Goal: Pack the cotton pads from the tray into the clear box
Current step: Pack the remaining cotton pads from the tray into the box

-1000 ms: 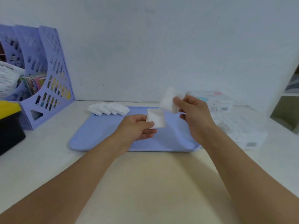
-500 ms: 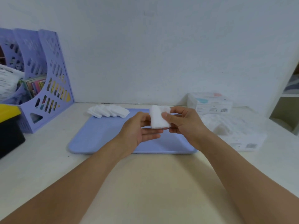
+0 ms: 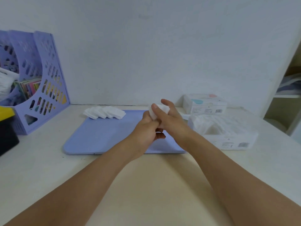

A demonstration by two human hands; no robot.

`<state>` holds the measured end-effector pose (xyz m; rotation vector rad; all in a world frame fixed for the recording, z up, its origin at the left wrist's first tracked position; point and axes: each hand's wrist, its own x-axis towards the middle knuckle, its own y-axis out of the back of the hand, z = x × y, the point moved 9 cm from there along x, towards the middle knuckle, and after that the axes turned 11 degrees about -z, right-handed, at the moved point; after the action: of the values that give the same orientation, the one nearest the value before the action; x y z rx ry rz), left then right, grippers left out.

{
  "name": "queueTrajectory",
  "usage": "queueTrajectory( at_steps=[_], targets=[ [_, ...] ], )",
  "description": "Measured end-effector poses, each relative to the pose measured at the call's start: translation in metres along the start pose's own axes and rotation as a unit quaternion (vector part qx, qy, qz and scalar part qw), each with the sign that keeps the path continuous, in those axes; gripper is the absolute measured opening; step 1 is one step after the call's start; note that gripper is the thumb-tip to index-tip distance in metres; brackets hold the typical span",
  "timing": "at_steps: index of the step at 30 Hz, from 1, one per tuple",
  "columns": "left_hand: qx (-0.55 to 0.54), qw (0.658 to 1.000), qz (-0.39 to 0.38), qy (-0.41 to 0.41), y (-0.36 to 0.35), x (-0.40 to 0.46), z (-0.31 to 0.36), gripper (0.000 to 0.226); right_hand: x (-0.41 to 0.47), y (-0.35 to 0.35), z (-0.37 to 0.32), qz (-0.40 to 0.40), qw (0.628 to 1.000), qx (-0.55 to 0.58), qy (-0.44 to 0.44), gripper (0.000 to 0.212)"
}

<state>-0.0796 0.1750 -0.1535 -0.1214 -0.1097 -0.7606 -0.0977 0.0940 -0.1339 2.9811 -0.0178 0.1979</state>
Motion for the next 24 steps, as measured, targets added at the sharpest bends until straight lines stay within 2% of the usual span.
queueTrajectory(
  at_steps=[2,4,7,9,11,14,17,24],
  targets=[
    [0.006,0.999,0.037,-0.012,0.011,0.001,0.009,0.029,-0.006,0.024,-0.023,0.010,0.997,-0.068,0.041,0.044],
    [0.005,0.998,0.059,-0.026,0.017,0.003,0.018,0.041,-0.015,0.044,-0.041,-0.008,0.990,-0.126,0.057,0.029],
    [0.061,0.996,0.041,-0.055,0.003,0.013,0.036,0.046,-0.030,0.073,-0.050,-0.038,0.977,-0.212,0.012,0.022],
    [0.087,0.994,0.028,-0.065,-0.020,0.026,0.043,0.038,-0.040,0.103,-0.052,-0.005,0.972,-0.232,-0.020,0.021],
    [0.145,0.985,0.052,-0.080,-0.039,0.034,0.043,0.030,-0.052,0.139,-0.053,0.059,0.977,-0.199,-0.043,0.017],
    [0.300,0.940,0.090,-0.134,-0.065,0.032,0.035,0.023,-0.066,0.168,-0.040,0.086,0.968,-0.195,-0.131,0.019],
    [0.396,0.900,0.036,-0.180,-0.085,0.031,0.024,0.018,-0.065,0.173,-0.023,0.072,0.930,-0.283,-0.222,0.032],
    [0.424,0.881,-0.062,-0.199,-0.096,0.031,0.011,0.012,-0.056,0.167,-0.006,0.052,0.875,-0.386,-0.289,0.038]
  ],
)
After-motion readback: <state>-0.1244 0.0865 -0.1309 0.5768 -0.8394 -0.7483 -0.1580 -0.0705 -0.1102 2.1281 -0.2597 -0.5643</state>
